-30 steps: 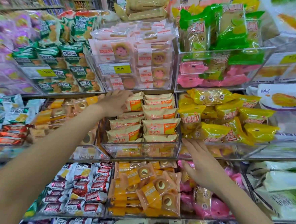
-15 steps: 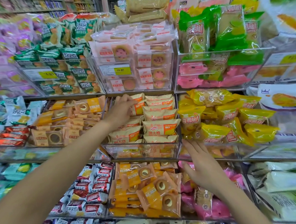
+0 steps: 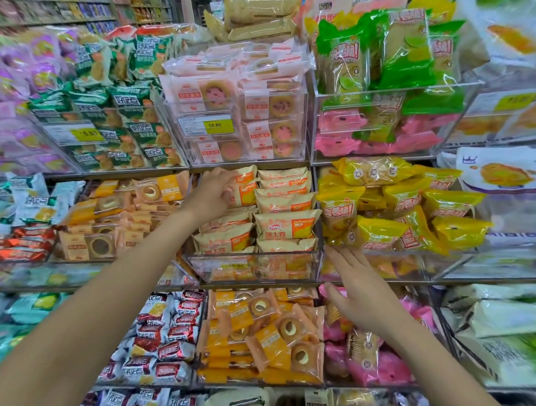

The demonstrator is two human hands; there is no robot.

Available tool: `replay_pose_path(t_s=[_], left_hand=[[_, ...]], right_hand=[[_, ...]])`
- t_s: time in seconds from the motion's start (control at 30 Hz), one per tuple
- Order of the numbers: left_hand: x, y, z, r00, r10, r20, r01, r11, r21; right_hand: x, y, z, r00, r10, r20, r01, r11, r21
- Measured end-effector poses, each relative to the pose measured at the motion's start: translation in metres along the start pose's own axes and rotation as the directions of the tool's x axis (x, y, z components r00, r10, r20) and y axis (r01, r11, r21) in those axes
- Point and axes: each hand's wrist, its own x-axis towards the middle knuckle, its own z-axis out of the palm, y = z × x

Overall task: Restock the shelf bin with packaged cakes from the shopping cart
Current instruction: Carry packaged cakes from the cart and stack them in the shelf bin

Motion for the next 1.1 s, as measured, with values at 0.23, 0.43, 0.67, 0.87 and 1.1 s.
replay_pose_path(t_s=[0.23, 0.43, 0.67, 0.87, 1.1], left_hand=[[-0.065, 0.072, -0.008, 0.935, -0.167, -0.312, 0.057, 0.941, -0.334], [-0.185, 0.169, 0.047, 0.982, 0.087, -0.167, -0.168, 0.802, -0.573], [-0.283, 0.229, 0.158, 0.853, 0.180, 0.490, 0.194, 0.762, -0.618], [-0.353, 0.280, 0.242, 0.404, 0.412, 0.817, 0.021, 0.888, -0.459], [-0.380, 0.378, 0.312, -0.110, 0.384, 0.917, -0.535, 0.755, -0.380]], right_hand=[[-0.016, -0.001, -0.001, 0.995, 0.026, -0.094, -0.002, 0.969, 0.247], [-0.088, 0.015, 0.003, 0.983, 0.147, -0.106, -0.100, 0.929, 0.356], [-0.258, 0.057, 0.012, 0.828, 0.559, 0.038, -0.506, 0.717, 0.479], [-0.415, 0.073, 0.035, 0.451, 0.876, 0.169, -0.830, 0.343, 0.440], [-0.579, 0.082, 0.044, 0.123, 0.931, 0.344, -0.928, -0.015, 0.372]])
